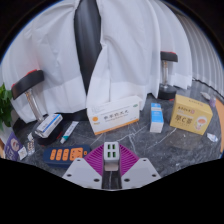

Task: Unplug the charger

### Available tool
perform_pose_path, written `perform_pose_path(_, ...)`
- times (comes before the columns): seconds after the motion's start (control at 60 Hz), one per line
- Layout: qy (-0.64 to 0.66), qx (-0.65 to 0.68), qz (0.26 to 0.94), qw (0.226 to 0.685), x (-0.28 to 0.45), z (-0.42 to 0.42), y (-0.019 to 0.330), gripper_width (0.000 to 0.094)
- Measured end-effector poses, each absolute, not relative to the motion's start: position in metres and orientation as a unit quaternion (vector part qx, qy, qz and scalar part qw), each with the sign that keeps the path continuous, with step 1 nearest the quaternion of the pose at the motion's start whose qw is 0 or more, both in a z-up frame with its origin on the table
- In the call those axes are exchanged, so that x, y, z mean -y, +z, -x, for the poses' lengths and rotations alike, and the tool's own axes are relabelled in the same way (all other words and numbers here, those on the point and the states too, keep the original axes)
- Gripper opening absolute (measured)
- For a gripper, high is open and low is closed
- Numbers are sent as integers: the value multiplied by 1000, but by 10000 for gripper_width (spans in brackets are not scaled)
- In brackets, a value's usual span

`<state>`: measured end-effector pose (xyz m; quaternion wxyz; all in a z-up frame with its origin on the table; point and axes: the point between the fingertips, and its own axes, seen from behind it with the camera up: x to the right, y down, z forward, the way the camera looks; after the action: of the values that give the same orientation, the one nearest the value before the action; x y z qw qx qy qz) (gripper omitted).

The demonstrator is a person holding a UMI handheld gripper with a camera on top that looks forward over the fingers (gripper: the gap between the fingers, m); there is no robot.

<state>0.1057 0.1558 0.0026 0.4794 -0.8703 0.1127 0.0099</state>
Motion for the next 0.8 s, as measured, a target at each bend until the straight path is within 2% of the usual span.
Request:
perform_pose_path(0.05, 19, -123, 873, 472, -152, -112, -7, 217)
perform_pose_path(0.233, -53, -142, 878, 453, -126, -170, -9, 753)
perform_pose_path(0.25, -60, -139, 879, 453, -124, -173, -6, 823)
perform_pose_path(0.283, -71, -130, 879, 453, -117, -179, 1, 865)
perform_pose_path(0.45, -121, -78, 872, 469, -75, -177, 61, 848)
perform_pose_path(0.633, -109, -63, 863, 490, -11, -142, 128, 856)
perform_pose_path(0.8, -111, -55, 856, 502, 55, -120, 170, 851)
